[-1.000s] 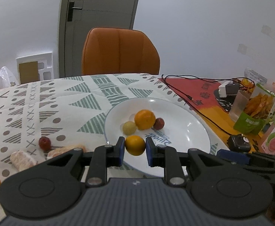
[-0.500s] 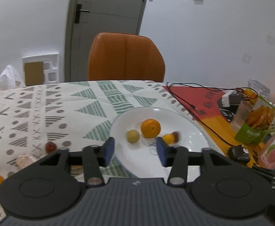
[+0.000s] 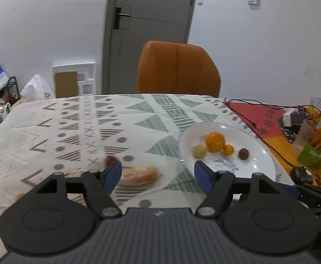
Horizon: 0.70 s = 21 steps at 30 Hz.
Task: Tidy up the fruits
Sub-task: 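Open the left tool to drop the kumquat onto the plate, then move both open tools back toward the remaining fruits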
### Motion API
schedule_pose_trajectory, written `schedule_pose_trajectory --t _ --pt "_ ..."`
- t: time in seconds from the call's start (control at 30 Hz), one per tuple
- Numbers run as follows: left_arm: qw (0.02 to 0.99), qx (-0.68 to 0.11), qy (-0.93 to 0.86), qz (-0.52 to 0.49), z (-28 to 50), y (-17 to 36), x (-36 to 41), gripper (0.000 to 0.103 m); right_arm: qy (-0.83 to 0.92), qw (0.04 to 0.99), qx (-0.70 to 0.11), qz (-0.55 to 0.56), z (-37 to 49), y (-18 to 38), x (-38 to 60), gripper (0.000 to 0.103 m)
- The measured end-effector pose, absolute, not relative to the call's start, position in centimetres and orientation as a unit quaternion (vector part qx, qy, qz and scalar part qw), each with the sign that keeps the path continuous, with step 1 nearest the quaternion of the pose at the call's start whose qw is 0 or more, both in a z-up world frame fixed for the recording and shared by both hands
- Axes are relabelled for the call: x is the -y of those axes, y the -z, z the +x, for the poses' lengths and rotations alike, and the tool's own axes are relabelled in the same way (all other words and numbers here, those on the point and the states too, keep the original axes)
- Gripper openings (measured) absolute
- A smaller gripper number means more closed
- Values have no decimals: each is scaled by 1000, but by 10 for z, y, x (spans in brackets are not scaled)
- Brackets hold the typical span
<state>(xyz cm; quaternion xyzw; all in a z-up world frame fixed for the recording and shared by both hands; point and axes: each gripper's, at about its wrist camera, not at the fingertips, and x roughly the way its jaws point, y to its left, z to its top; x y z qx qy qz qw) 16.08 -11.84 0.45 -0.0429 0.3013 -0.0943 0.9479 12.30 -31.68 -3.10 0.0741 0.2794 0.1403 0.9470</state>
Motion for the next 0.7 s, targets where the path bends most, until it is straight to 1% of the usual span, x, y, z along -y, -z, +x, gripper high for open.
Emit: schedule_pose_trajectory --t 0.17,0.7 --pt "950 -302 71 -49 153 -5 96 77 -161 944 -281 61 124 30 296 73" --pt "951 -303 2 -69 131 0 25 79 -212 933 -288 34 127 29 243 75"
